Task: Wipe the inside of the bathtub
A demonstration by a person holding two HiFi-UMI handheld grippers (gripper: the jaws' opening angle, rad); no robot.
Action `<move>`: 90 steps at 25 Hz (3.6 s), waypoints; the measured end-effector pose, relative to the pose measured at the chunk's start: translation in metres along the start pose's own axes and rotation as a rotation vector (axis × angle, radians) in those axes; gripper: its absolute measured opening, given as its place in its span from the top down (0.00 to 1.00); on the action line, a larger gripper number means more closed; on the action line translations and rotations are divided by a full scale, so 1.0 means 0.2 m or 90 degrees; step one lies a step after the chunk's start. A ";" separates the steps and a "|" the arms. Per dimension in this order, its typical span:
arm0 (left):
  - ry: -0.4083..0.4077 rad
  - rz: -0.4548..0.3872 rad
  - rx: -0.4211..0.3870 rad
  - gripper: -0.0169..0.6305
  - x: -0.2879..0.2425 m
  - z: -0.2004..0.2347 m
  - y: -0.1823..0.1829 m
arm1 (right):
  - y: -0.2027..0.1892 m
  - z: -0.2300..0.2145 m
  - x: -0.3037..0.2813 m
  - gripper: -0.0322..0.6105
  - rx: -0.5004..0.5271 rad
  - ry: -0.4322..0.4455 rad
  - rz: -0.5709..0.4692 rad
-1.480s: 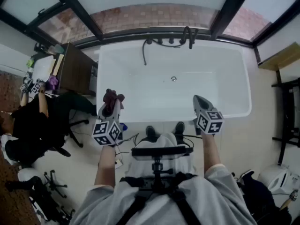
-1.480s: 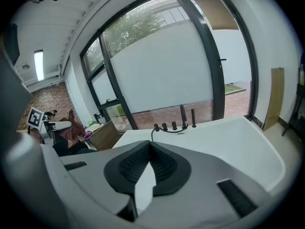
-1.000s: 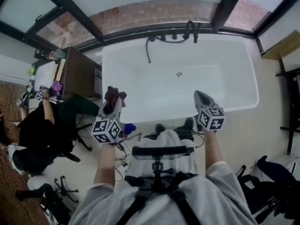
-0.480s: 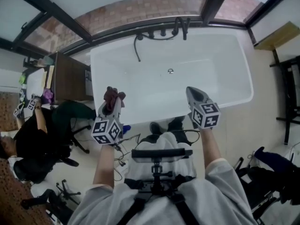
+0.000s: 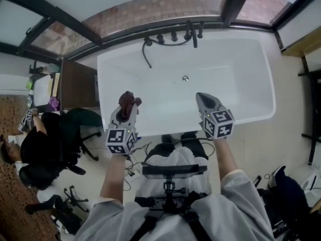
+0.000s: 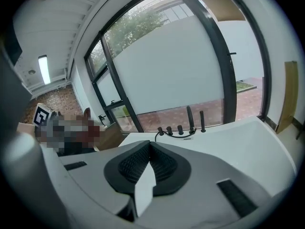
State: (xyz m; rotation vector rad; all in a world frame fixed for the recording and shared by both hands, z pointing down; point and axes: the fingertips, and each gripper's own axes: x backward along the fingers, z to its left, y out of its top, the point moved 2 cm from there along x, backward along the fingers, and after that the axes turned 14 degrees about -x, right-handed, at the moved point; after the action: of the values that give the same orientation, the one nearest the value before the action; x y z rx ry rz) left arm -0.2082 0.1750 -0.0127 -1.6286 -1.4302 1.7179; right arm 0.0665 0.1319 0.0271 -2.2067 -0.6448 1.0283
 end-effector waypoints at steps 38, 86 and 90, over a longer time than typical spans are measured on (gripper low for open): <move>-0.083 0.033 -0.720 0.83 -2.32 -0.16 -0.70 | -0.46 -0.75 -1.58 0.94 0.007 -0.014 0.016; -0.080 0.082 -0.752 0.83 -3.52 -0.31 -1.70 | -1.12 -1.55 -2.43 0.94 0.016 -0.025 0.073; -0.097 0.081 -0.753 0.83 -3.57 -0.36 -1.85 | -1.21 -1.61 -2.51 0.94 0.016 -0.025 0.078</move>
State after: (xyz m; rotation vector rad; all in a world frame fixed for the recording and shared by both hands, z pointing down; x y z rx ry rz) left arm -0.0906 -0.2265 0.6783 -2.1249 -2.7564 1.0232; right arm -0.0081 -0.1264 0.6112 -2.2327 -0.5160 1.1371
